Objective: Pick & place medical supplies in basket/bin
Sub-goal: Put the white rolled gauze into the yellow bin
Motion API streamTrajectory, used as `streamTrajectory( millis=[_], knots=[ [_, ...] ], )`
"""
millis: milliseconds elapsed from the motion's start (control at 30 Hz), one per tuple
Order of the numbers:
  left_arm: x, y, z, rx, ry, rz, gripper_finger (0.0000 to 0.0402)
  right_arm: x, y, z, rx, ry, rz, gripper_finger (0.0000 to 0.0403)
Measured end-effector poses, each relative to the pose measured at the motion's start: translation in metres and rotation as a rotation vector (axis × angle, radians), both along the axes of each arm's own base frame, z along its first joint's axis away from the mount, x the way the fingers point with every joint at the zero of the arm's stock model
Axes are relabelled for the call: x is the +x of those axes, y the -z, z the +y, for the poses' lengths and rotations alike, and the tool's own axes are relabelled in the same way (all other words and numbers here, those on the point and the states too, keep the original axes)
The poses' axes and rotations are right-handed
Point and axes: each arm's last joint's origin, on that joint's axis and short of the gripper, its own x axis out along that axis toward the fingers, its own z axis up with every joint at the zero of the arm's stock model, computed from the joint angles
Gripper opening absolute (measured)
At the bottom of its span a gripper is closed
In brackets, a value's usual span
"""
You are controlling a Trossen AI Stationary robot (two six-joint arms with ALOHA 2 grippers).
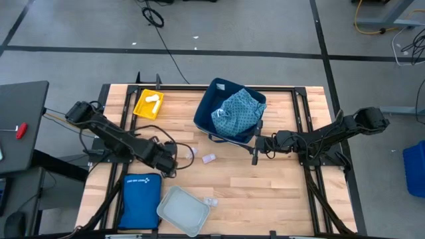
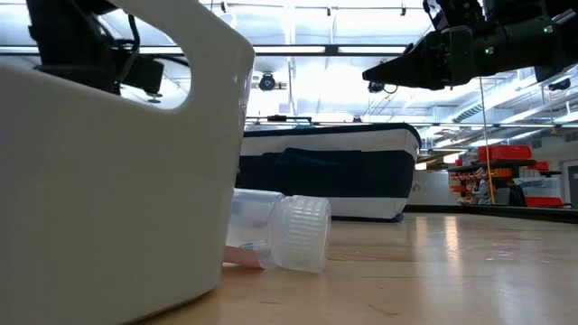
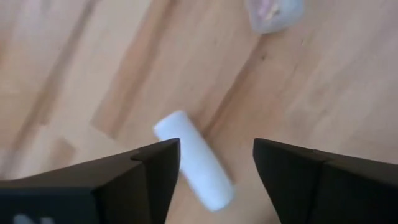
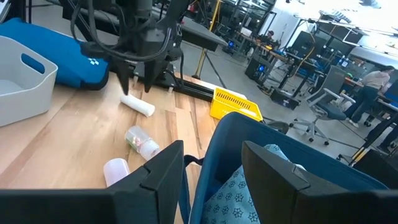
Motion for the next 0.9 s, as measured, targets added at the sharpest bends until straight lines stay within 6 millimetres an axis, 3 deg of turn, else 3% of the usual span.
streamTrajectory(
  millis=[233, 500, 700, 900],
  knots=[
    [-0.011, 0.023, 0.010, -0.063, -0.114, 0.039, 0.0259, 0.000, 0.001, 0.000, -0.001, 0.000, 0.006, 0.0172],
    [-0.017, 0.047, 0.014, -0.131, -0.136, -0.002, 0.0255, 0.000, 0.001, 0.000, -0.001, 0.000, 0.006, 0.0172],
    [-0.023, 0.054, 0.016, -0.117, -0.167, -0.003, 0.0216, 0.000, 0.001, 0.000, -0.001, 0.000, 0.006, 0.0172],
    [-0.024, 0.056, 0.017, -0.091, -0.153, -0.009, 0.0131, 0.000, 0.001, 0.000, 0.003, 0.000, 0.005, 0.0172]
  ],
)
